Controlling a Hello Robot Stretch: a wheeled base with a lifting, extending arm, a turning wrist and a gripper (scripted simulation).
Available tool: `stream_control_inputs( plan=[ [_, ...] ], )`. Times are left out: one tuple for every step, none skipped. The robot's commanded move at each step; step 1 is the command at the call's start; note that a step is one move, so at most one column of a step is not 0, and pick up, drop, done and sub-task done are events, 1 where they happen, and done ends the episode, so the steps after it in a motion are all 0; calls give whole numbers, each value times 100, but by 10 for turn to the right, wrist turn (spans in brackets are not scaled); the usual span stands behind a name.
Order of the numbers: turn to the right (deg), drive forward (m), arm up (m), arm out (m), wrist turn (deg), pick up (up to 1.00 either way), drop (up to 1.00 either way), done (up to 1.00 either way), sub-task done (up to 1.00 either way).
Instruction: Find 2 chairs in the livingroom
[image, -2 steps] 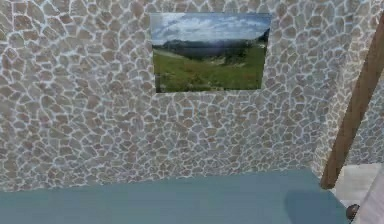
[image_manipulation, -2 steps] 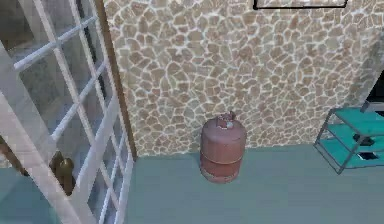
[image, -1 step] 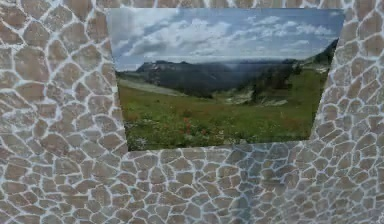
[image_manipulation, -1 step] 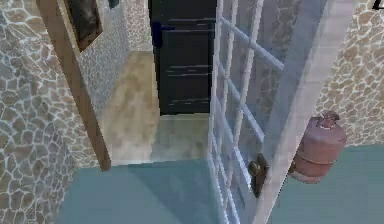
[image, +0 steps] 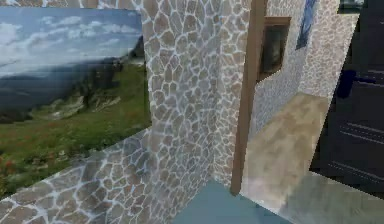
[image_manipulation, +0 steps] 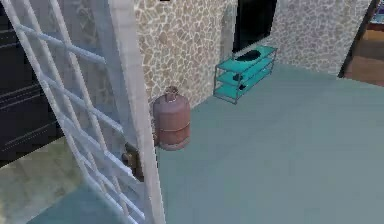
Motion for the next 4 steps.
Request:
stream_control_inputs(
  plan=[
    [360,0,0,0,0,0,0,0,0],
    [0,30,0,0,0,0,0,0,0],
    [-60,0,0,0,0,0,0,0,0],
    [0,100,0,0,0,0,0,0,0]
  ],
)
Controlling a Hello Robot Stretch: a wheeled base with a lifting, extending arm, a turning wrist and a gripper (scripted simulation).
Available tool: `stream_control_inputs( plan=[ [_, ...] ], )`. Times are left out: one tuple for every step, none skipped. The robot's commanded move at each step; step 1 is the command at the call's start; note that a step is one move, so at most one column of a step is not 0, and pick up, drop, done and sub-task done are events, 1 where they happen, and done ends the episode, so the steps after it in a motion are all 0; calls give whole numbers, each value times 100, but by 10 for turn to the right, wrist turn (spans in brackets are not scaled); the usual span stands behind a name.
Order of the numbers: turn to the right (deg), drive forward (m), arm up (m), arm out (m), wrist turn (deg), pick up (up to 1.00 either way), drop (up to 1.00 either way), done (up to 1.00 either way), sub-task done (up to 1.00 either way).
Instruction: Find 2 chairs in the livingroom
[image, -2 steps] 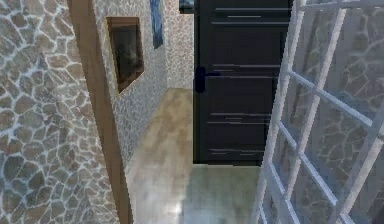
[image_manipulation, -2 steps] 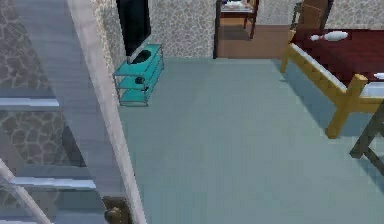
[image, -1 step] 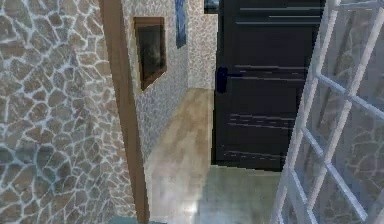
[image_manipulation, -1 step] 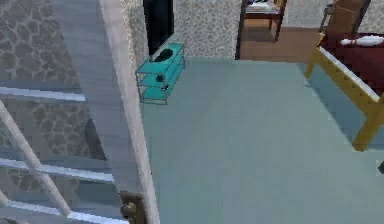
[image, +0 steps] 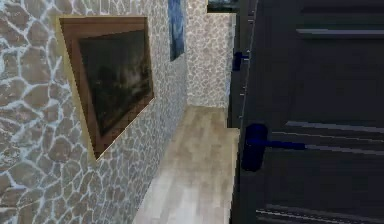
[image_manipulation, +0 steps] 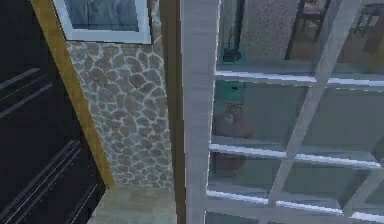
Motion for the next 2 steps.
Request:
stream_control_inputs(
  plan=[
    [0,65,0,0,0,0,0,0,0],
    [270,0,0,0,0,0,0,0,0]
  ],
)
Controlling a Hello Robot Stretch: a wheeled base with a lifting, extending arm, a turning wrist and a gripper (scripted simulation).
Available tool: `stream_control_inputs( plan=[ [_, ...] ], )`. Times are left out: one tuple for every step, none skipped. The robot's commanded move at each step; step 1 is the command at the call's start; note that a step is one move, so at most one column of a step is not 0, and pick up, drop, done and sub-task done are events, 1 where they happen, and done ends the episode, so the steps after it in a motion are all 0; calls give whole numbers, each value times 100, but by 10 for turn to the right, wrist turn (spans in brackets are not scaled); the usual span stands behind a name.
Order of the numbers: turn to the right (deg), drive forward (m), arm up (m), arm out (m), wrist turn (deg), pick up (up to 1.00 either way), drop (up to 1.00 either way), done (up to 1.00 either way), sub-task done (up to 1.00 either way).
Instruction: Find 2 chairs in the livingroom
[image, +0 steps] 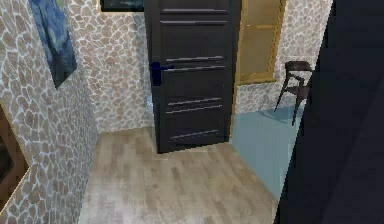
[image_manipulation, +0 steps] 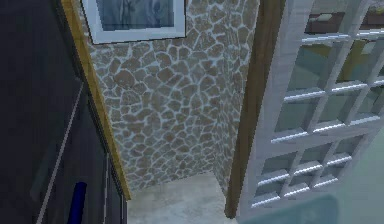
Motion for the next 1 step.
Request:
stream_control_inputs(
  plan=[
    [30,0,0,0,0,0,0,0,0]
  ],
)
